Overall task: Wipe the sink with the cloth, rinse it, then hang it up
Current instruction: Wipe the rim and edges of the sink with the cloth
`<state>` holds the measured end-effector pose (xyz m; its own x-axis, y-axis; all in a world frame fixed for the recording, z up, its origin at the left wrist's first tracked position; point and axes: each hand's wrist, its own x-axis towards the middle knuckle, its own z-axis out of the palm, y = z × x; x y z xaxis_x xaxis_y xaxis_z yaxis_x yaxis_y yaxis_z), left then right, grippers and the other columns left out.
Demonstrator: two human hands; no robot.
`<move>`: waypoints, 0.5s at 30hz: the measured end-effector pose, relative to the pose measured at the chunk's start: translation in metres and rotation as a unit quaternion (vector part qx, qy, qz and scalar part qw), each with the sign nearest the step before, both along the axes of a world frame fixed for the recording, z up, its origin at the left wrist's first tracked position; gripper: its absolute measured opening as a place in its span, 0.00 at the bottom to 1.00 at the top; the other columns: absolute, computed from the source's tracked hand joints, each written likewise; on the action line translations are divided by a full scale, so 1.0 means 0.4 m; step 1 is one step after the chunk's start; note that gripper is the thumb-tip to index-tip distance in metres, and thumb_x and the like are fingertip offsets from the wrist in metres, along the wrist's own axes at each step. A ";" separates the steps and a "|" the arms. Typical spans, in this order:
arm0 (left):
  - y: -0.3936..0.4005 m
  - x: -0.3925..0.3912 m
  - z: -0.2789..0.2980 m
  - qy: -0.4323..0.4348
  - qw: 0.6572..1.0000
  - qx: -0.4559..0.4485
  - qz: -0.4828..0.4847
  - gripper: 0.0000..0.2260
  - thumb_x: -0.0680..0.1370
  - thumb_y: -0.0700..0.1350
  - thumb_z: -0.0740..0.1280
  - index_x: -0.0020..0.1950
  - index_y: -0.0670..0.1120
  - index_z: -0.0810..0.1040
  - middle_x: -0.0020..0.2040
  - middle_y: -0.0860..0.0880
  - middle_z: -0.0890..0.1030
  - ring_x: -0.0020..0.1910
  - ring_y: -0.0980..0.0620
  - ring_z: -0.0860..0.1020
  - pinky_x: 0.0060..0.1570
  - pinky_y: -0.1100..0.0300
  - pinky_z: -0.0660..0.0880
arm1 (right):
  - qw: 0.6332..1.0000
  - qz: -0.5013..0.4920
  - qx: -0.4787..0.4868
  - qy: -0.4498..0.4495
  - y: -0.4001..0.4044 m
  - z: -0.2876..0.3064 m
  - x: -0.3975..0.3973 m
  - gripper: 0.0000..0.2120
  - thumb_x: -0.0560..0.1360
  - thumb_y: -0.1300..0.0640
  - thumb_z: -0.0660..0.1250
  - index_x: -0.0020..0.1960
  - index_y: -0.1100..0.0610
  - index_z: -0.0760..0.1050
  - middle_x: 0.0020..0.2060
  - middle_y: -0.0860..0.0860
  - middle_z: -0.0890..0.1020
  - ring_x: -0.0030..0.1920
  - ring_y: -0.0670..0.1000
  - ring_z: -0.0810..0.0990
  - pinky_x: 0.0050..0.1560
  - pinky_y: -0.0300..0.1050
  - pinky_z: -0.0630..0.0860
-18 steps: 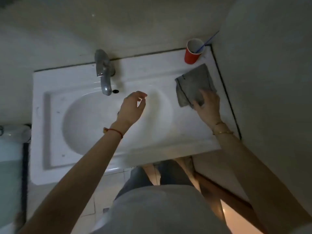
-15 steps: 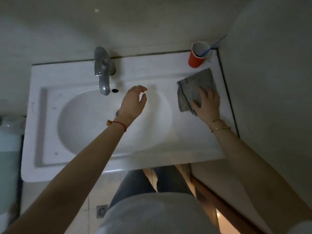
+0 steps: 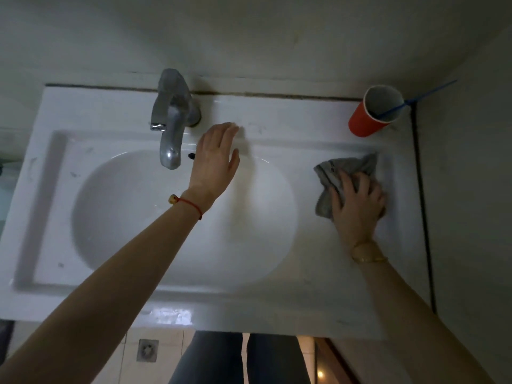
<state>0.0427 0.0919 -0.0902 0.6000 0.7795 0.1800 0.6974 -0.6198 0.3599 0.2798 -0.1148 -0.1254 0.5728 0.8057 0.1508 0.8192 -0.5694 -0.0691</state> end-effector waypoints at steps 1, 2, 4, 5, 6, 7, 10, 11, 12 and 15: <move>0.008 -0.001 -0.008 -0.002 1.000 0.010 0.001 0.20 0.80 0.43 0.62 0.72 0.42 0.69 0.71 0.43 0.72 0.71 0.44 0.69 0.73 0.50 0.66 | 1.000 0.010 0.019 0.018 -0.004 -0.003 -0.007 0.19 0.79 0.47 0.59 0.67 0.52 0.72 0.59 0.59 0.75 0.53 0.63 0.73 0.52 0.56 0.69; 0.015 -0.001 -0.013 -0.006 1.000 0.019 0.005 0.20 0.81 0.43 0.62 0.73 0.42 0.68 0.71 0.43 0.71 0.72 0.44 0.68 0.74 0.50 0.65 | 0.998 0.023 0.036 0.038 -0.009 -0.005 -0.015 0.18 0.79 0.49 0.58 0.66 0.53 0.73 0.58 0.59 0.76 0.53 0.63 0.74 0.53 0.57 0.70; 0.028 -0.003 -0.024 -0.015 0.999 0.032 0.011 0.21 0.81 0.43 0.61 0.74 0.42 0.67 0.73 0.43 0.70 0.73 0.44 0.66 0.75 0.51 0.62 | 0.993 0.043 0.074 0.082 -0.016 0.002 -0.031 0.18 0.80 0.50 0.56 0.65 0.55 0.74 0.56 0.59 0.77 0.53 0.62 0.74 0.53 0.58 0.71; 0.035 -0.004 -0.030 -0.020 0.999 0.036 0.013 0.21 0.81 0.43 0.61 0.74 0.42 0.67 0.73 0.43 0.70 0.74 0.44 0.66 0.75 0.50 0.62 | 0.988 0.045 0.102 0.108 -0.010 0.012 -0.041 0.18 0.80 0.50 0.55 0.64 0.56 0.75 0.55 0.59 0.77 0.52 0.62 0.75 0.53 0.58 0.72; 0.039 -0.006 -0.034 -0.024 0.999 0.037 0.018 0.21 0.81 0.43 0.60 0.75 0.42 0.67 0.74 0.43 0.69 0.74 0.44 0.65 0.76 0.50 0.61 | 0.980 0.041 0.138 0.134 0.006 0.029 -0.053 0.18 0.81 0.50 0.56 0.64 0.58 0.75 0.54 0.59 0.77 0.52 0.61 0.75 0.53 0.59 0.72; 0.042 -0.010 -0.040 -0.028 0.999 0.037 0.023 0.21 0.82 0.43 0.60 0.75 0.42 0.66 0.74 0.43 0.69 0.75 0.45 0.65 0.76 0.50 0.60 | 0.972 0.036 0.175 0.154 0.034 0.051 -0.067 0.18 0.81 0.50 0.57 0.63 0.59 0.75 0.53 0.60 0.76 0.52 0.60 0.75 0.54 0.58 0.73; 0.043 -0.026 -0.061 -0.039 0.998 0.040 0.041 0.21 0.82 0.44 0.60 0.76 0.43 0.65 0.75 0.45 0.68 0.76 0.46 0.64 0.77 0.49 0.60 | 0.953 0.049 0.249 0.163 0.171 0.118 -0.112 0.16 0.80 0.52 0.61 0.64 0.58 0.74 0.56 0.59 0.75 0.55 0.55 0.73 0.57 0.53 0.73; 0.042 -0.032 -0.069 -0.042 0.997 0.042 0.048 0.22 0.82 0.44 0.60 0.76 0.43 0.65 0.75 0.45 0.67 0.76 0.46 0.64 0.77 0.49 0.59 | 0.955 0.067 0.251 0.142 0.231 0.134 -0.125 0.16 0.80 0.51 0.62 0.65 0.57 0.74 0.57 0.59 0.76 0.55 0.55 0.73 0.57 0.52 0.73; 0.043 -0.037 -0.076 -0.044 0.997 0.044 0.054 0.22 0.82 0.44 0.60 0.76 0.43 0.65 0.75 0.45 0.67 0.76 0.46 0.64 0.77 0.50 0.58 | 0.960 0.090 0.240 0.114 0.293 0.143 -0.135 0.17 0.80 0.49 0.63 0.65 0.55 0.75 0.57 0.59 0.76 0.54 0.55 0.73 0.55 0.51 0.72; 0.049 -0.044 -0.098 -0.038 0.996 0.060 0.062 0.21 0.83 0.44 0.61 0.76 0.44 0.66 0.75 0.44 0.68 0.76 0.45 0.65 0.78 0.51 0.57 | 0.973 0.177 0.145 0.023 0.449 0.114 -0.149 0.19 0.78 0.42 0.60 0.64 0.49 0.75 0.53 0.56 0.77 0.52 0.57 0.71 0.50 0.51 0.68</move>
<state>0.0252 0.1115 -0.1293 0.4814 0.8171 0.3172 0.7448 -0.5721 0.3434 0.2200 0.0646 -0.0799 0.2792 0.8807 0.3827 0.9525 -0.2035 -0.2267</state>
